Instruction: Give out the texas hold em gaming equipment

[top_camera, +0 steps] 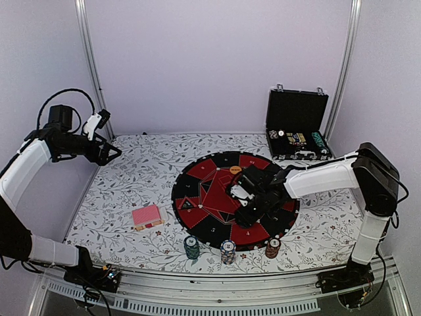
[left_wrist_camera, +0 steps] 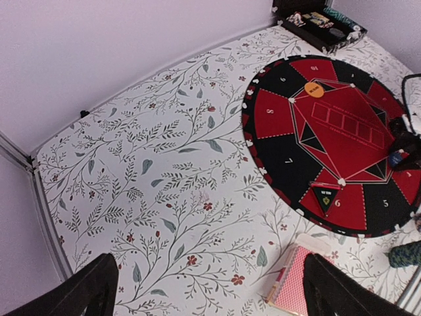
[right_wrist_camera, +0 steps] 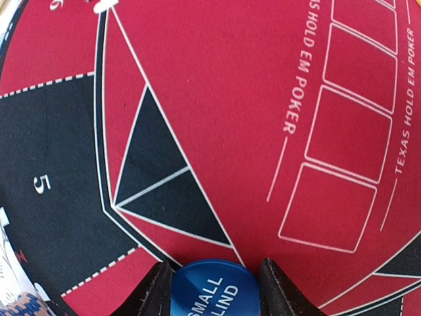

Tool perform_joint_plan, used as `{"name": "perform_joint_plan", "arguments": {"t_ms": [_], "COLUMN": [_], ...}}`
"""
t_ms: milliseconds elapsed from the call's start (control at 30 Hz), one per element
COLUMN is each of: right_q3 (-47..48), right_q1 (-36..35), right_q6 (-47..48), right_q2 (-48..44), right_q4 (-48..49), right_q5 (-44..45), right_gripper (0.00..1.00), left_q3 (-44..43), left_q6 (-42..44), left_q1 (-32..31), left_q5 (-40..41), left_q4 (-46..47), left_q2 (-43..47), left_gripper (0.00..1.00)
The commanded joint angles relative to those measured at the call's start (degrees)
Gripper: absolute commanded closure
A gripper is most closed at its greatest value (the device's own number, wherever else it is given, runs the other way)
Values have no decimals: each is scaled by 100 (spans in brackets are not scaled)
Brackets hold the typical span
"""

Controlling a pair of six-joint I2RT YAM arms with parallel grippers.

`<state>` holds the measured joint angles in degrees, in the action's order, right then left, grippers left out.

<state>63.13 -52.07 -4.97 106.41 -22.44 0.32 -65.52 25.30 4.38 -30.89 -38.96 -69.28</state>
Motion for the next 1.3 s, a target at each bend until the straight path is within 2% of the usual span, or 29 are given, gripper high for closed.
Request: {"name": "perform_joint_plan", "arguments": {"t_ms": [0,167,533,733,867,1067,1267], "right_q3": [-291,-538,-864,-220,275,513,3], "right_q1": [-40,-37,-45,-31,-35,-34,-42], "right_q6": [-28,-99,-263,-209,-214,-471,-1311], "right_q2": [-282,-559,-1081,-1069,-1221,-1648,-2298], "right_q4": [-270,-415,-525,-665,-866,-1443,-2442], "right_q5": [197,213,278,515,521,355,352], "right_gripper": [55,59,59,39,31,28,31], "left_q3": [-156,-254,-262,-236,-169,-44,53], "left_q6": [10,9,10,10,19,10,-80], "left_q1": [-41,-44,-45,-51,-48,-48,-57], "left_q5": [-77,-75,-119,-105,-108,-116,-100], "left_q4": [-125,-167,-183,-187,-182,-181,-126], "left_q2": [46,35,46,59,63,81,65], "left_gripper": [0,0,0,0,0,0,0]}}
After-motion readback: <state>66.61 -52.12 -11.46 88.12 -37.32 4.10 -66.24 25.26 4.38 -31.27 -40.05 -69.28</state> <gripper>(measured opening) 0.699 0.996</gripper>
